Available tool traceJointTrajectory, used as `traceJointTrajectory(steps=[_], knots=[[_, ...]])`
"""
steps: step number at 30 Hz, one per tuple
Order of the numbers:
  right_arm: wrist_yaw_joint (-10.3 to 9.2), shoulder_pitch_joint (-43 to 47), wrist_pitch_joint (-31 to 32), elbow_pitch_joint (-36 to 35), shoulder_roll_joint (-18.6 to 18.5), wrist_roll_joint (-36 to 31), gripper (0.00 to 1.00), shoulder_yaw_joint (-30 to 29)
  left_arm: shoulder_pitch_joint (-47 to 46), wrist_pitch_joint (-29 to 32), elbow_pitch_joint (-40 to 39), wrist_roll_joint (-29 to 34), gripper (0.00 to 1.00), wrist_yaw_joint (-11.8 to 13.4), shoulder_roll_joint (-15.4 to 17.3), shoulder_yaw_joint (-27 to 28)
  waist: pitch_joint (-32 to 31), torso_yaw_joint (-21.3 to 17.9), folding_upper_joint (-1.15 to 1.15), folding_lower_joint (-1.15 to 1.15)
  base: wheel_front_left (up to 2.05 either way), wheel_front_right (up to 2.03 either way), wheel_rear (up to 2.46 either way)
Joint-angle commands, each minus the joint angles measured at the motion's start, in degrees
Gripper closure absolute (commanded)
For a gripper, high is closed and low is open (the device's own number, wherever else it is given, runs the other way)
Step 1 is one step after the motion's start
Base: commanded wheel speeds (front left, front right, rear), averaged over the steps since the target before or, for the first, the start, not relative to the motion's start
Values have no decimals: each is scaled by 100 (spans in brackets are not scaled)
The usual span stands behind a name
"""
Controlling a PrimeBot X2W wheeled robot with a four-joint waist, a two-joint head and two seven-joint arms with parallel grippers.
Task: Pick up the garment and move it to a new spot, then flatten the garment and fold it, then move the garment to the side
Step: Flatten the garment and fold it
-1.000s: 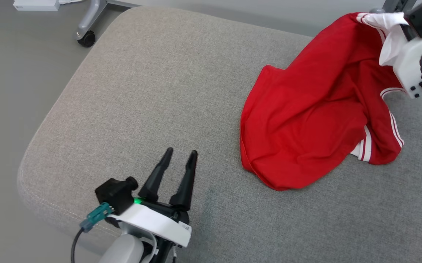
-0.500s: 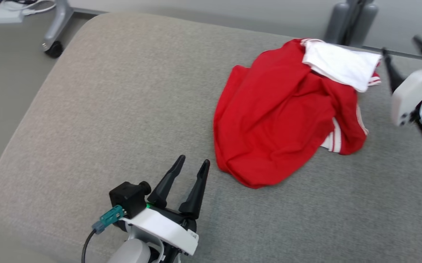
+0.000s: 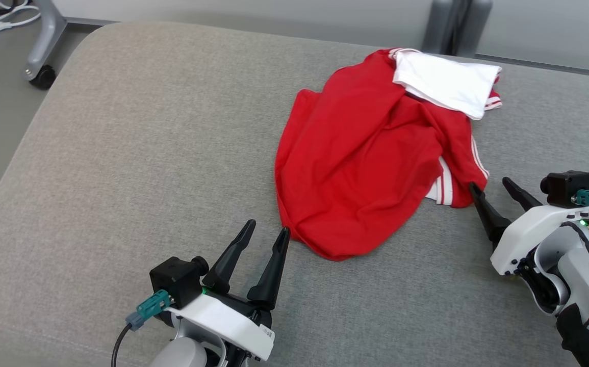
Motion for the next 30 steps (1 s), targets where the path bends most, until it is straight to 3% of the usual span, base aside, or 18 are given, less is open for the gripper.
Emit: traceJointTrajectory(steps=[1,8,9,10,11,14,15,22,30], knots=[[0,36,40,-66,-50,22,0,-17,-33,11,-8,42,0,25,27,9,18,53,0,0,0,0,0],[0,203,472,-225,16,135,0,-12,-71,-16,29,23,0,27,-6,-14,25,320,0,0,0,0,0],[0,189,532,-173,20,88,8,1,-68,-22,38,16,0,23,-10,-15,22,350,0,0,0,0,0],[0,159,563,-122,23,10,23,28,-66,-29,47,9,0,18,-12,-16,21,378,0,0,0,0,0],[0,113,573,-65,34,-67,53,39,-65,-34,52,2,0,18,-14,-6,20,394,0,0,0,0,0],[0,3,549,164,57,-363,78,77,-64,-44,62,-15,0,11,-16,14,9,425,0,0,0,0,0],[0,-74,452,236,24,-507,98,78,-64,-49,65,-21,0,13,-16,19,4,427,0,0,0,0,0],[0,-533,-19,165,87,-841,100,-175,2,-77,66,-43,0,56,21,79,-129,298,0,0,0,0,0],[0,-937,-68,-970,-12,-900,100,-407,86,-92,27,-55,0,52,24,61,-361,36,0,0,0,0,0]])
